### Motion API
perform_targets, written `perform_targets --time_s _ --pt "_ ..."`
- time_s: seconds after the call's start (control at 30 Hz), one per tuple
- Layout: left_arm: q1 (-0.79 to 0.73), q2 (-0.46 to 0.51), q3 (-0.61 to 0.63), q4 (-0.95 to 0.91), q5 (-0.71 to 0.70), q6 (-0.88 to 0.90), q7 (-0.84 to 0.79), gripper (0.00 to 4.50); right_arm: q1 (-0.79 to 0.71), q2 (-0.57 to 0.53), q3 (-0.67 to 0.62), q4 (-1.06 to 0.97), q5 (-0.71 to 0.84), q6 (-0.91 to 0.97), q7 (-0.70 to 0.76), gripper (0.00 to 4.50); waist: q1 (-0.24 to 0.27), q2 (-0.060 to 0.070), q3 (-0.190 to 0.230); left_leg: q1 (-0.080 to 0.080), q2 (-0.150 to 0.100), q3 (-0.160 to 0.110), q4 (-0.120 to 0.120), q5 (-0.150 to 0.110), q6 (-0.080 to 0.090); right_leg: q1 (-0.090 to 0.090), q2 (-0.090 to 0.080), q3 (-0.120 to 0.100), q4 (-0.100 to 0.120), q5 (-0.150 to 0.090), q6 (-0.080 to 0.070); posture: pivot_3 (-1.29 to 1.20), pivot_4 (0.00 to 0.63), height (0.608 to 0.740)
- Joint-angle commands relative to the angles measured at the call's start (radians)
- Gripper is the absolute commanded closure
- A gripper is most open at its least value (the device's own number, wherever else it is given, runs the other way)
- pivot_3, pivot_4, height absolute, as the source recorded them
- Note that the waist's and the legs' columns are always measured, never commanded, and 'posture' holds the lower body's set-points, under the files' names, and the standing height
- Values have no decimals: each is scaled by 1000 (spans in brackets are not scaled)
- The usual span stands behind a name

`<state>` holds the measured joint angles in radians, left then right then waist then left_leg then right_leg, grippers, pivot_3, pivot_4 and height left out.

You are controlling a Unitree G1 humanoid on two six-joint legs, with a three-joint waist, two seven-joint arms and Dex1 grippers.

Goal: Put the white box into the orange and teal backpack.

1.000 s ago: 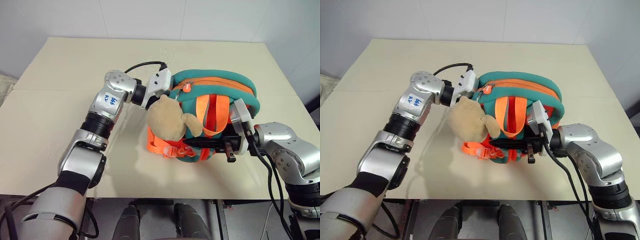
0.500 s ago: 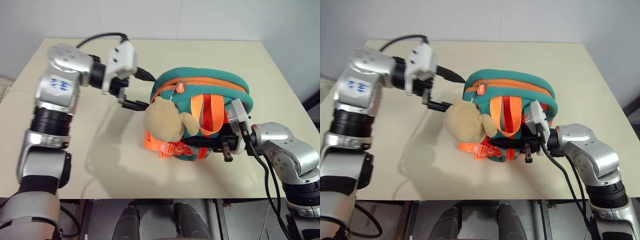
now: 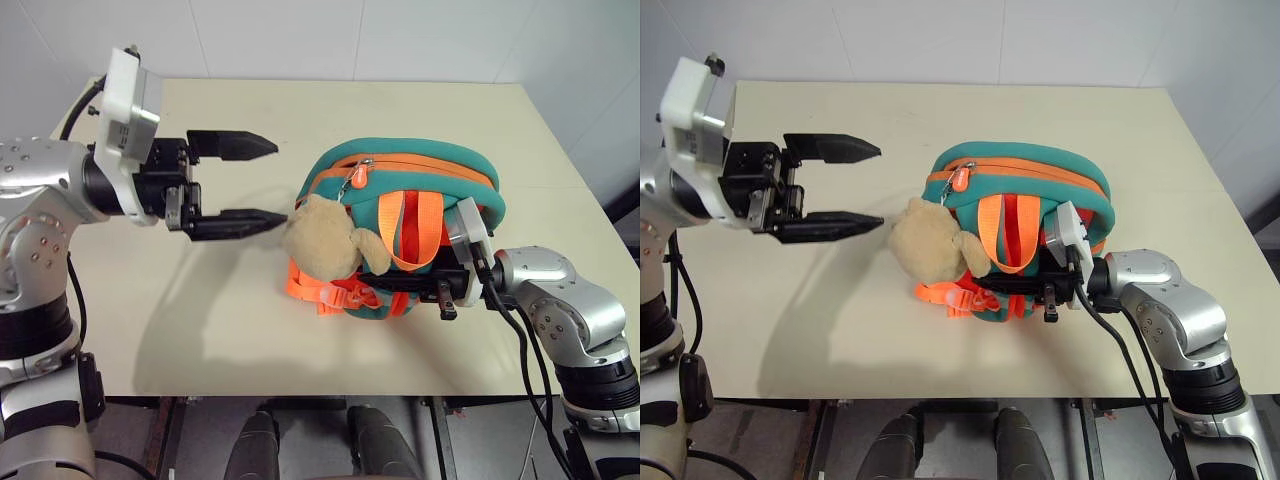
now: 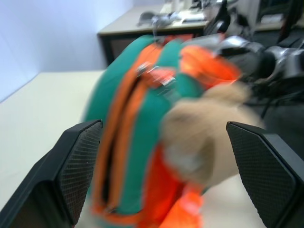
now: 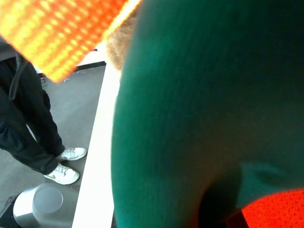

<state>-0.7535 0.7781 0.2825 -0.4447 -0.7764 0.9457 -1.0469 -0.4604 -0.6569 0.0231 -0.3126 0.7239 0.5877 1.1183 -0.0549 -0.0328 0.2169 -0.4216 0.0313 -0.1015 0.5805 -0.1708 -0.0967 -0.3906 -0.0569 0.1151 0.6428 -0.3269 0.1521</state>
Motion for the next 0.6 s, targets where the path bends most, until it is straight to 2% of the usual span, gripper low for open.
perform_targets --time_s 0.03,0.13,0.4,0.5,0.6 --pt "31 -26 33 -103 -93 55 132 44 -7 6 -21 -10 2 -18 -5 4500 0 0 0 0 0 0 0 0 0 0 0 0 0 0 0 0 150 740" --pt "56 -27 -15 -147 -99 63 189 44 -11 8 -20 -9 2 -18 -7 4500 1 0 0 0 0 0 2 1 0 1 0 0 0 0 0 0 150 740" --pt "14 -65 -185 -78 -25 14 257 44 -21 17 -13 -8 -5 -18 -17 4500 1 0 0 0 0 0 2 0 0 1 0 0 -2 0 0 0 150 740" --pt "2 -54 -247 -38 23 -5 249 642 -23 22 -14 -14 -6 -15 -24 4500 2 0 0 0 0 0 0 0 0 1 0 0 -3 0 0 0 150 740" --pt "-9 -38 -250 -21 9 -19 203 1579 -17 25 -18 -22 -7 -15 -32 4500 2 0 0 0 0 0 -1 0 0 1 0 0 -5 0 0 0 150 740"
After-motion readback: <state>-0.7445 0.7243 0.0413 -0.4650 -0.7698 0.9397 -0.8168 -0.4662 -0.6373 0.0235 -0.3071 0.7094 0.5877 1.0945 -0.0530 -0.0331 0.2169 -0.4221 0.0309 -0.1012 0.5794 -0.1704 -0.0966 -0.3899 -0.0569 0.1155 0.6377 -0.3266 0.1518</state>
